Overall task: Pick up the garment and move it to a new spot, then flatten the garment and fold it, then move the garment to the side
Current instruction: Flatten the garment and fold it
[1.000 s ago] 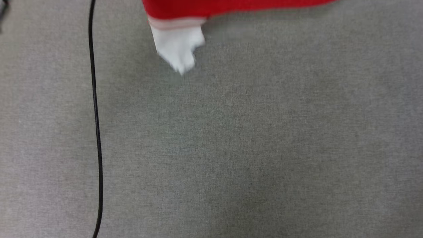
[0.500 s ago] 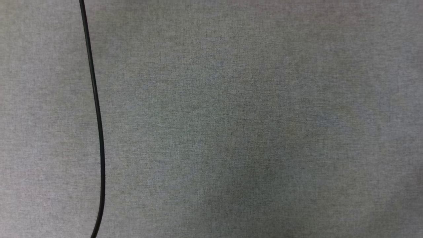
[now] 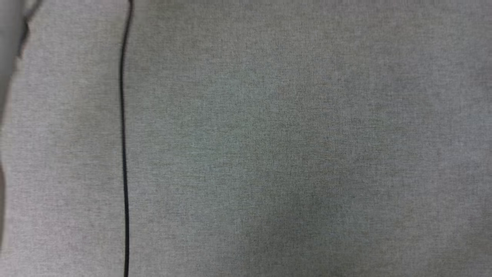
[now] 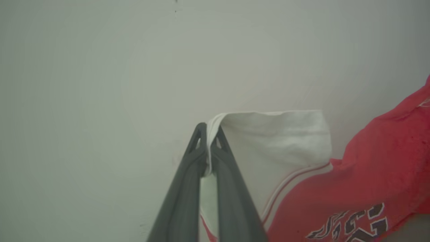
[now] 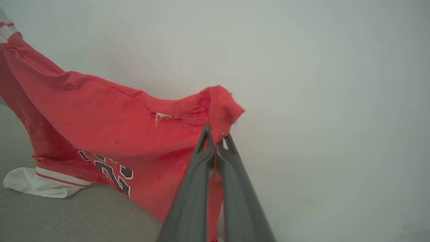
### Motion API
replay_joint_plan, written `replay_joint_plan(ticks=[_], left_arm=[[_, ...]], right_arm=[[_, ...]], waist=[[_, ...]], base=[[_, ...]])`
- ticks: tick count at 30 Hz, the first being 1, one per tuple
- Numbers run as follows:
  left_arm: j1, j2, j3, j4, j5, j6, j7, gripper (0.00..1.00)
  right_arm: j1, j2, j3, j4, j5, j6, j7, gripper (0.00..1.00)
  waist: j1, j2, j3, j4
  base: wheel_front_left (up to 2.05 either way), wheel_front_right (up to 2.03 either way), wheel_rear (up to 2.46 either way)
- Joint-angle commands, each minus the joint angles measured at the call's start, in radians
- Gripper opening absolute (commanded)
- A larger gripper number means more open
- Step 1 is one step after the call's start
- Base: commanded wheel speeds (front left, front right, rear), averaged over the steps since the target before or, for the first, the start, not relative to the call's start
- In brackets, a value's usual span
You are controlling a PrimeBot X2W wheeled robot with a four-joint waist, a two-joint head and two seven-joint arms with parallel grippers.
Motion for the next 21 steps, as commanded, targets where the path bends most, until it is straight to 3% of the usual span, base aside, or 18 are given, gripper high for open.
replay_joint_plan(ticks=[1,11,21], left_arm=[[0.046,-0.002,-0.004,-0.01,-0.005,0.009,-0.013,0.0],[0.454,0.031,-0.001,-0.157,-0.086,0.087,-0.061,0.0],[0.881,0.094,-0.045,-0.335,-0.148,0.18,-0.048,0.0]], right_arm=[[0.036,-0.018,0.021,-0.011,0.01,-0.002,-0.01,0.0],[0.31,-0.101,0.159,-0.12,0.113,-0.002,-0.076,0.0],[0.634,-0.172,0.228,-0.198,0.197,-0.002,-0.115,0.0]], waist=[[-0.0001,0.0,-0.022,0.009],[-0.0001,0.0,-0.159,0.03],[-0.0001,0.0,-0.312,0.045]], base=[[0.0,0.0,0.0],[0.0,0.0,0.0],[0.0,0.0,0.0]])
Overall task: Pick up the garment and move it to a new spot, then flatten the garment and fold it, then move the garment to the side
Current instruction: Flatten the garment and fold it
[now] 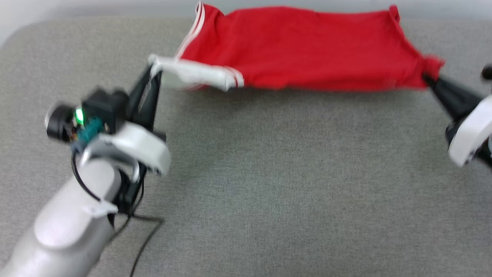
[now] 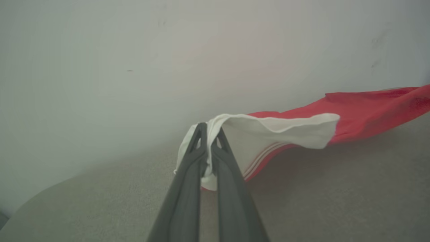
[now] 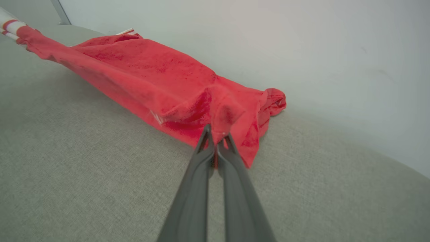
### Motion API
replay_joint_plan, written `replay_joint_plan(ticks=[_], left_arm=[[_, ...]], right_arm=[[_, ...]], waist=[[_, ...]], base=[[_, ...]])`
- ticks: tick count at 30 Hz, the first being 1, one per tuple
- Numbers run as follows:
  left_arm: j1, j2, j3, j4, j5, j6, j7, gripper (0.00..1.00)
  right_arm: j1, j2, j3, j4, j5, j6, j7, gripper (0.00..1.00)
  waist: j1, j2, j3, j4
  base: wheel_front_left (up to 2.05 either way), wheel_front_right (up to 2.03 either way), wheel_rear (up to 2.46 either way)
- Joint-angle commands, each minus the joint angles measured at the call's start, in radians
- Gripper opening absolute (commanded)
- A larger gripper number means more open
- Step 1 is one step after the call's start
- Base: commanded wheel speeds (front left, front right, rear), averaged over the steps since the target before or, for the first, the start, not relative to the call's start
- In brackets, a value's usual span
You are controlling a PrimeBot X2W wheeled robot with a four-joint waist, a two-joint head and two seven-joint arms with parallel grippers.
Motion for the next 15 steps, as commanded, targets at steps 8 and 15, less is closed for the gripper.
replay_joint_plan(ticks=[8,15], left_arm=[[0.338,0.049,-0.008,-0.081,-0.089,0.077,-0.002,0.0],[0.558,0.082,-0.03,-0.142,-0.159,0.108,0.016,0.0]], right_arm=[[0.25,0.0,0.028,-0.021,0.031,-0.002,-0.023,0.0],[0.447,-0.011,0.011,-0.048,0.052,-0.002,-0.038,0.0]], waist=[[0.0001,0.0,-0.166,-0.006],[0.0001,0.0,-0.254,-0.011]], base=[[0.0,0.0,0.0],[0.0,0.0,0.0]])
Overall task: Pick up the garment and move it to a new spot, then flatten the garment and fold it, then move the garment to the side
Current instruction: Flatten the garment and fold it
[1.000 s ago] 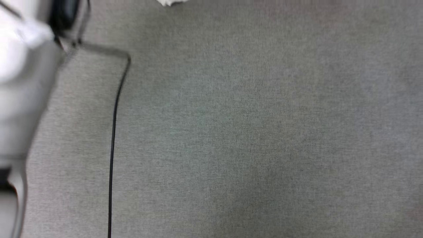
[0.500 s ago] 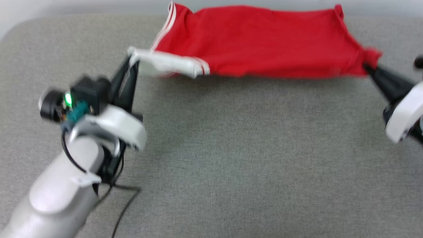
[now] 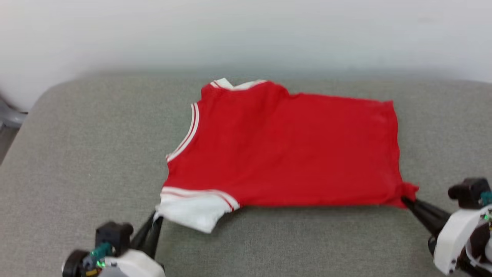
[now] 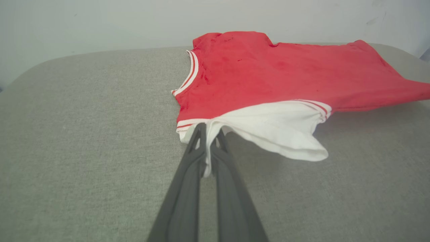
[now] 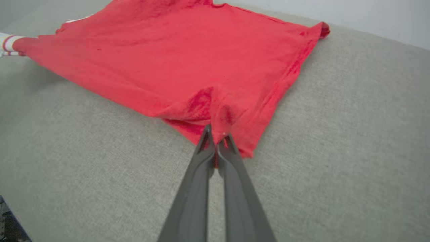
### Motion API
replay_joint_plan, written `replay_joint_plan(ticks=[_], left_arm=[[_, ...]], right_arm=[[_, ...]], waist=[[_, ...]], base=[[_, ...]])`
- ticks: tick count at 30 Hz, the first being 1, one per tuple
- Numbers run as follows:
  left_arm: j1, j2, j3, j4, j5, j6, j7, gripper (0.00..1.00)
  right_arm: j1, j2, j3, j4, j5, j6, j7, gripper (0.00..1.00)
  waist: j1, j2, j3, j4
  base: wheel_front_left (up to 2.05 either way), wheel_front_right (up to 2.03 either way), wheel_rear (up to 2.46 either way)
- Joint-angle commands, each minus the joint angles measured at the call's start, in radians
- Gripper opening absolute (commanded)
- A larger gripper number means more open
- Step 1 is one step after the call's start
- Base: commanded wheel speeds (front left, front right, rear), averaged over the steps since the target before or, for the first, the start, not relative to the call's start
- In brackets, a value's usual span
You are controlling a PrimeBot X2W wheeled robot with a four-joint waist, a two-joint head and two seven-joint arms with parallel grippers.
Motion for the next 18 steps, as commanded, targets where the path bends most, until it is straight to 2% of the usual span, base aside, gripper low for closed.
replay_joint_plan(ticks=[1,3,5,6,18], left_arm=[[0.041,0.009,-0.011,-0.012,-0.011,0.007,0.011,0.0],[0.088,0.011,-0.023,-0.028,-0.03,0.011,0.026,0.0],[0.135,0.003,-0.037,-0.044,-0.068,-0.006,0.044,0.0],[0.184,0.028,-0.05,-0.053,-0.088,-0.009,0.074,0.0],[0.306,0.091,-0.106,-0.161,-0.19,-0.058,0.198,0.0]], right_arm=[[0.042,-0.005,-0.01,-0.008,-0.001,-0.002,-0.006,0.0],[0.09,0.0,-0.017,-0.015,-0.002,-0.002,-0.009,0.0],[0.141,0.002,-0.031,-0.018,0.003,-0.002,-0.01,0.0],[0.214,0.007,-0.055,-0.037,0.026,-0.002,-0.012,0.0],[0.414,-0.032,-0.138,-0.105,0.027,-0.002,0.005,0.0]], waist=[[0.0004,-0.0001,-0.034,-0.004],[0.0004,-0.0001,-0.05,-0.008],[0.0004,-0.0001,-0.067,-0.005],[0.0004,-0.0001,-0.089,-0.004],[0.0004,-0.0001,-0.12,0.005]], base=[[0.0,0.0,0.0],[0.0,0.0,0.0],[0.0,0.0,0.0],[0.0,0.0,0.0],[0.0,0.0,0.0]])
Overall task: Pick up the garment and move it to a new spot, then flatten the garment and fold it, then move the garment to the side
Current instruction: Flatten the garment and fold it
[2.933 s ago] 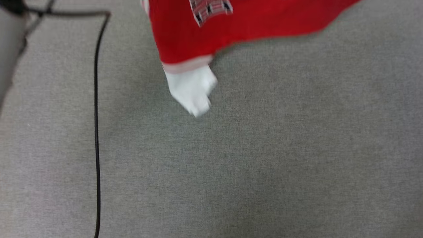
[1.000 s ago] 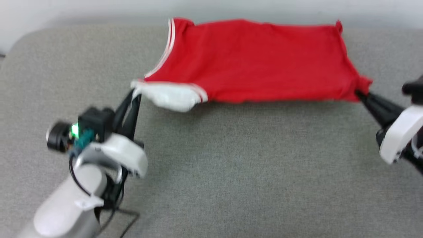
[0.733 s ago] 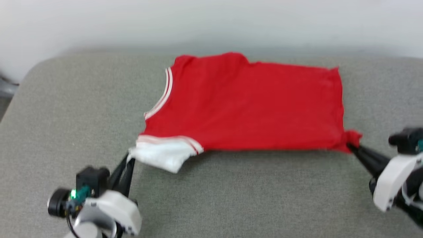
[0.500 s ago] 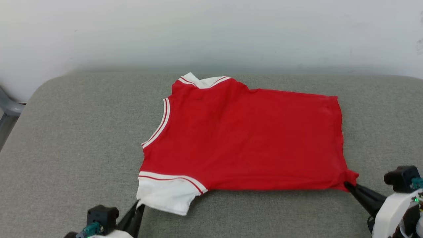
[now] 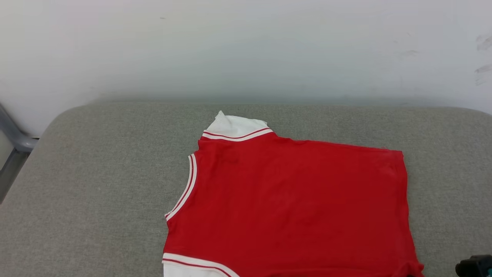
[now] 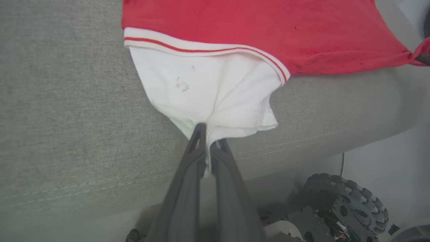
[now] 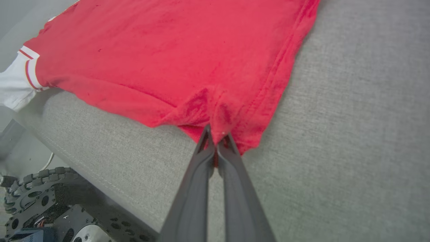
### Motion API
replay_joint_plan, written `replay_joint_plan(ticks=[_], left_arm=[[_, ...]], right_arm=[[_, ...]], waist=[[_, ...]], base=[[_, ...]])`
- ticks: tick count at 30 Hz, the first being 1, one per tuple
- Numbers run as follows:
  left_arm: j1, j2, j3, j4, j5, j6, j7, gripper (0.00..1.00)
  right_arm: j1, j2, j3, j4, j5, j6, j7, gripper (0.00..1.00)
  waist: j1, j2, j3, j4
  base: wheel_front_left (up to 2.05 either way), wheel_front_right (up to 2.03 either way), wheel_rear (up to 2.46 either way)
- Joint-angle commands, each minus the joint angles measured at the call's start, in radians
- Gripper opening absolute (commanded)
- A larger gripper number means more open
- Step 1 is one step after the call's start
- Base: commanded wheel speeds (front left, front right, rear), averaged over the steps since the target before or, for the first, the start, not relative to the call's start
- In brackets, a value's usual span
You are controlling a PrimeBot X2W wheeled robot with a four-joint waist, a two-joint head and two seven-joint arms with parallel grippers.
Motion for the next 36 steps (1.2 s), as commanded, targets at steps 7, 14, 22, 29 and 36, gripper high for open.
replay_joint_plan(ticks=[7,14,22,29,36], left_arm=[[0.018,0.032,0.004,-0.055,-0.002,-0.006,0.002,0.0],[-0.08,0.037,0.018,-0.043,0.074,-0.011,-0.031,0.0],[-0.221,0.025,0.025,0.006,0.124,-0.046,-0.006,0.0],[-0.374,0.015,0.031,0.074,0.16,-0.095,0.028,0.0],[-0.538,-0.021,0.03,0.195,0.204,-0.159,0.03,0.0]], right_arm=[[0.082,-0.045,-0.055,-0.064,-0.008,-0.002,0.045,0.0],[0.09,-0.037,-0.124,-0.097,-0.042,-0.002,0.071,0.0],[0.053,-0.026,-0.185,-0.136,-0.067,-0.002,0.113,0.0],[0.016,-0.008,-0.232,-0.159,-0.087,-0.002,0.149,0.0],[-0.051,0.009,-0.255,-0.169,-0.091,-0.001,0.185,0.0]], waist=[[0.0002,-0.0001,-0.003,0.004],[0.0002,-0.0001,0.002,-0.005],[0.0002,-0.0001,0.023,-0.03],[0.0002,-0.0001,0.067,-0.053],[0.0002,-0.0001,0.135,-0.071]], base=[[0.0,0.0,0.0],[0.0,0.0,0.0],[0.0,0.0,0.0],[0.0,0.0,0.0],[0.0,0.0,0.0]])
